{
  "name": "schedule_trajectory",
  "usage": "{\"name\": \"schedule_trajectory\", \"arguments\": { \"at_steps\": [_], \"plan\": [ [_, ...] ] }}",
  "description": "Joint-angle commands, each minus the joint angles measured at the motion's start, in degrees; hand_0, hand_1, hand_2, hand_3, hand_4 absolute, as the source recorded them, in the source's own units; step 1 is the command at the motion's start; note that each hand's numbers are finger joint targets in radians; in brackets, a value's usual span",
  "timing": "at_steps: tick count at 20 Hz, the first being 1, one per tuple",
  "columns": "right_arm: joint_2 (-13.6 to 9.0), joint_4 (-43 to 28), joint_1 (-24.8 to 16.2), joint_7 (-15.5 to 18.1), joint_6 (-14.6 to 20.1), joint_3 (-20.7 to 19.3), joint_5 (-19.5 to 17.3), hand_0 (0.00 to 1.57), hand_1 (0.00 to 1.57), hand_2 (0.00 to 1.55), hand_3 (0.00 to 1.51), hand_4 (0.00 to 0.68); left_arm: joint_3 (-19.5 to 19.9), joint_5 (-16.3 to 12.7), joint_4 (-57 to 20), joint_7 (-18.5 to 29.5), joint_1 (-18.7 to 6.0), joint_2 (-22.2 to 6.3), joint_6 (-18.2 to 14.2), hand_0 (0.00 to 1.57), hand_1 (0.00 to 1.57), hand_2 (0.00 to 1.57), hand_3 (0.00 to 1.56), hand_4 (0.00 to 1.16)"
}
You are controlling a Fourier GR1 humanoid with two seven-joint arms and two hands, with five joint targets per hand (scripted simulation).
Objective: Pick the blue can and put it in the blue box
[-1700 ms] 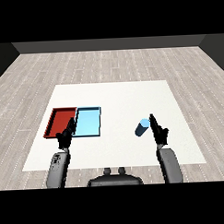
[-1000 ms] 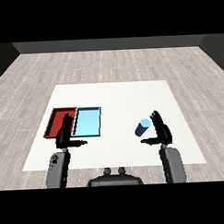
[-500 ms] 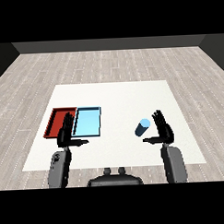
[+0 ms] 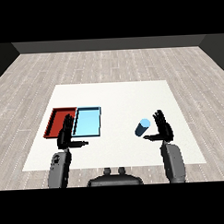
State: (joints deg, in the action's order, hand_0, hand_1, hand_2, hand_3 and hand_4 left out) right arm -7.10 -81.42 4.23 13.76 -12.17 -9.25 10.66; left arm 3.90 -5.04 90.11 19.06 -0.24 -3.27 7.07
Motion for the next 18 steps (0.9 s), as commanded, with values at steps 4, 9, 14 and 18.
{"name": "schedule_trajectory", "arguments": {
  "at_steps": [4,9,14,18],
  "plan": [
    [0.8,12.7,4.9,4.8,0.9,-0.8,-1.4,0.00,0.00,0.00,0.00,0.000,-1.1,-1.5,7.9,-3.8,3.5,0.7,-0.2,0.00,0.00,0.00,0.00,0.00],
    [1.2,19.0,5.8,9.4,-0.6,-0.6,-1.5,0.00,0.00,0.00,0.00,0.000,1.5,-4.2,4.9,-6.7,-1.5,-0.5,0.0,0.00,0.00,0.00,0.00,0.00],
    [2.0,17.0,7.1,5.4,1.6,0.4,-0.7,0.00,0.00,0.00,0.00,0.000,-0.1,-1.8,1.5,0.0,1.5,0.7,1.2,0.00,0.00,0.00,0.00,0.00],
    [2.1,26.9,15.7,5.3,1.8,-1.4,0.8,0.00,0.00,0.00,0.00,0.000,-0.8,-2.1,7.4,-6.4,0.6,0.8,-1.0,0.00,0.00,0.00,0.00,0.00]
  ]
}}
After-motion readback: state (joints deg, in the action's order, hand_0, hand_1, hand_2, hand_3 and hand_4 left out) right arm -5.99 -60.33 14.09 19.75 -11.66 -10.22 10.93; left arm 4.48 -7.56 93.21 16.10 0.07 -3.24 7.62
